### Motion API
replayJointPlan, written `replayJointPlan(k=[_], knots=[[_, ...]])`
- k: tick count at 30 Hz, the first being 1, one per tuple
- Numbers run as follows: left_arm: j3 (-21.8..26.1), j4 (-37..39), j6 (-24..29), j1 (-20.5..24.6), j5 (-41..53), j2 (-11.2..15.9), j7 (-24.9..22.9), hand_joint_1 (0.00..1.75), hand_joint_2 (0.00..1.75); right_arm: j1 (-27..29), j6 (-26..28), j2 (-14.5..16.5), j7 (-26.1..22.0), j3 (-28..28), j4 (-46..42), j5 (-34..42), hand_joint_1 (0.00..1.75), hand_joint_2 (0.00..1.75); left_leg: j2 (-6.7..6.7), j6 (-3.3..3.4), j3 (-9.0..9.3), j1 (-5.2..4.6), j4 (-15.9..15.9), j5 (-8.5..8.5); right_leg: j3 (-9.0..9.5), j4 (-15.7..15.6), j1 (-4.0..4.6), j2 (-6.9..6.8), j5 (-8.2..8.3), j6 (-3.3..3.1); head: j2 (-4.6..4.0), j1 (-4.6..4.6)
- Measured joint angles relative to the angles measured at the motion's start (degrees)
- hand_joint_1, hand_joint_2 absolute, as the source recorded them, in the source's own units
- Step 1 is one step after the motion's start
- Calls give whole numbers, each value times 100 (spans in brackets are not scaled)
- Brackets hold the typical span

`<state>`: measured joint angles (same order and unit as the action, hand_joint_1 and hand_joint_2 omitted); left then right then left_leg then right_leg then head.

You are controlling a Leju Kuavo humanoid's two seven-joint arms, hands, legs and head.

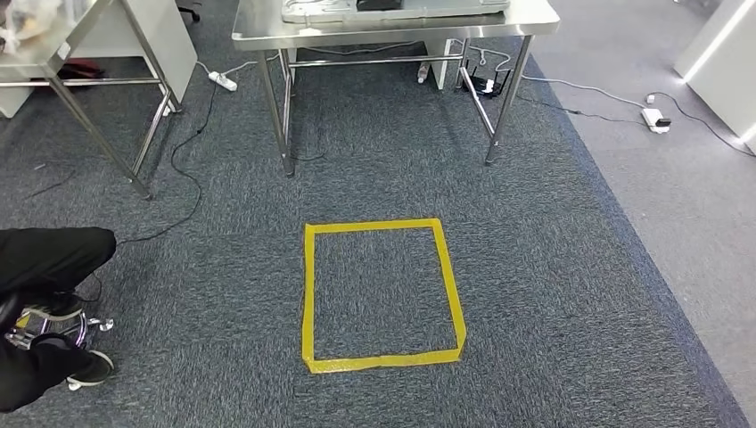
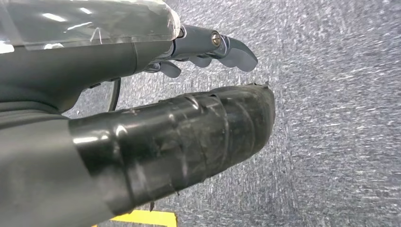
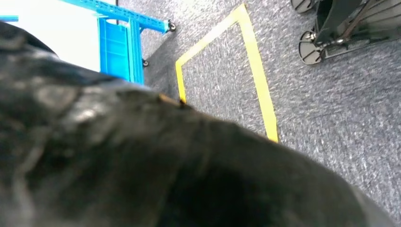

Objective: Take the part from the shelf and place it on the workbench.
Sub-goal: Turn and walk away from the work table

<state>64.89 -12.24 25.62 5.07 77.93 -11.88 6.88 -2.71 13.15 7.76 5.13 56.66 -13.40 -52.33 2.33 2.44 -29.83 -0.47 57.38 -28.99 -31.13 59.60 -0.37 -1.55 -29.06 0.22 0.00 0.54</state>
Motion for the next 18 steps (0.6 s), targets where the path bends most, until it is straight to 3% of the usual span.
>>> replayJointPlan(k=[3,5,8,9,10,11,12,14,16,18], knots=[[0,0,1,7,0,0,-1,0,0,1,-15,35,41,-2,11,-31,0,0,54,-87,-11,0,15,-11,-3,-108,7,37,25,-63,0,-3],[0,0,3,9,1,0,-5,0,0,5,-45,63,79,-4,22,-69,0,0,-37,-161,-91,17,215,-180,-5,-155,-30,76,70,-126,0,-7],[0,0,3,-3,2,-1,-28,0,0,-1,-113,99,103,-17,29,-127,0,0,-171,-252,-537,65,1218,-722,-44,-164,-42,145,108,-179,0,-14],[0,0,2,-7,3,-1,-38,0,0,-1,-139,118,110,-26,31,-147,0,0,-175,-271,-664,79,1507,-808,-58,-153,-41,180,112,-181,0,-14],[0,0,0,-10,4,-1,-49,0,0,0,-166,137,120,-39,34,-173,0,0,-176,-284,-705,93,1605,-778,-69,-137,-41,222,113,-181,0,-13],[1,0,-1,-12,4,-1,-59,0,0,0,-193,161,135,-52,39,-198,0,0,-183,-291,-642,106,1483,-641,-77,-118,-43,271,111,-177,0,-13],[1,0,-1,-14,5,-1,-66,0,0,-3,-216,187,150,-68,43,-225,0,0,-212,-288,-482,118,1154,-429,-82,-99,-45,324,108,-170,0,-13],[2,0,-1,-20,8,1,-80,0,0,-13,-247,240,170,-99,50,-268,0,0,-393,-253,-135,137,403,-129,-101,-60,-43,419,105,-130,0,-12],[1,0,-1,-13,16,2,-95,0,0,-22,-281,272,173,-130,52,-302,0,0,-519,-203,-3,130,83,-79,-139,-46,-43,498,126,-53,0,-9],[0,0,-1,0,24,0,-102,0,0,-17,-298,287,174,-149,58,-320,0,0,-454,-134,1,122,54,-52,-171,-58,-49,567,159,31,0,-8]])
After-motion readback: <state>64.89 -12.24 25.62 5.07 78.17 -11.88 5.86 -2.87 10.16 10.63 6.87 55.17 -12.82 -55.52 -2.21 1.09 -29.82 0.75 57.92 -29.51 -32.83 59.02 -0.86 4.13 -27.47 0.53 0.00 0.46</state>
